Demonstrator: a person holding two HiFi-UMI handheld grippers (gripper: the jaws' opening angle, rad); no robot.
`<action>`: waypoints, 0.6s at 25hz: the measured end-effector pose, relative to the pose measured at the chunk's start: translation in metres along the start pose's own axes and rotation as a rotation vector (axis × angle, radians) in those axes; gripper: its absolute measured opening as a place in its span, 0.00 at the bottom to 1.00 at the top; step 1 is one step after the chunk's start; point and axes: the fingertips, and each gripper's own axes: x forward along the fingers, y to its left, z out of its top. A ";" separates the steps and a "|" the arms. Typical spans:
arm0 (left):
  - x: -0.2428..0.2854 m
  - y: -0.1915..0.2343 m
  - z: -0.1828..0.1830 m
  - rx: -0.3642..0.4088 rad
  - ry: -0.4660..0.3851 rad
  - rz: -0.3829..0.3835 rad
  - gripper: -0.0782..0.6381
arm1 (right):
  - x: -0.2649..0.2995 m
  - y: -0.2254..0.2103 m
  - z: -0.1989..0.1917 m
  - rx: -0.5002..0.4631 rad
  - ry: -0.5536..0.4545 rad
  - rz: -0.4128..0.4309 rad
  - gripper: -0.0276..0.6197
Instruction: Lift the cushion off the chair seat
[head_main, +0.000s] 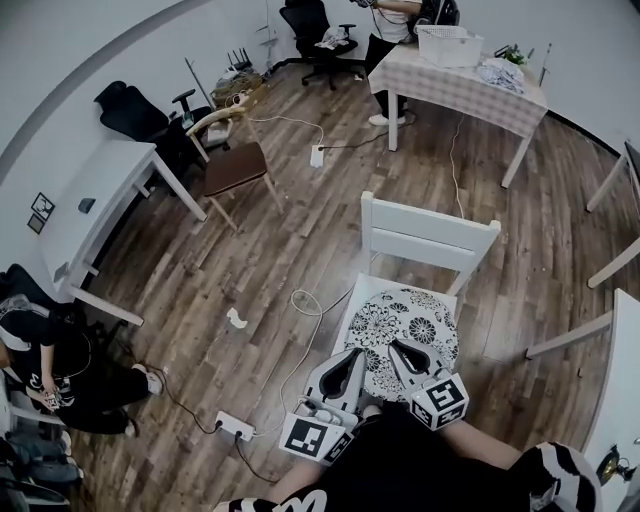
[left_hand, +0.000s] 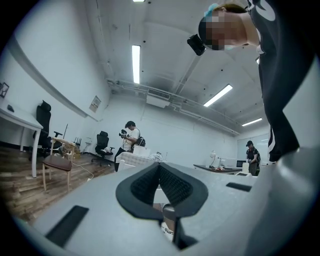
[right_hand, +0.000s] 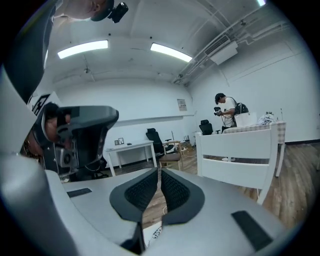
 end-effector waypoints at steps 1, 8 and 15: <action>-0.001 0.001 -0.001 -0.004 0.003 0.002 0.11 | 0.003 -0.003 -0.007 -0.009 0.014 -0.005 0.09; -0.005 0.009 -0.017 0.002 0.041 0.028 0.11 | 0.021 -0.029 -0.059 0.003 0.132 -0.005 0.09; -0.001 0.012 -0.031 0.013 0.072 0.043 0.11 | 0.033 -0.051 -0.116 0.097 0.214 -0.006 0.28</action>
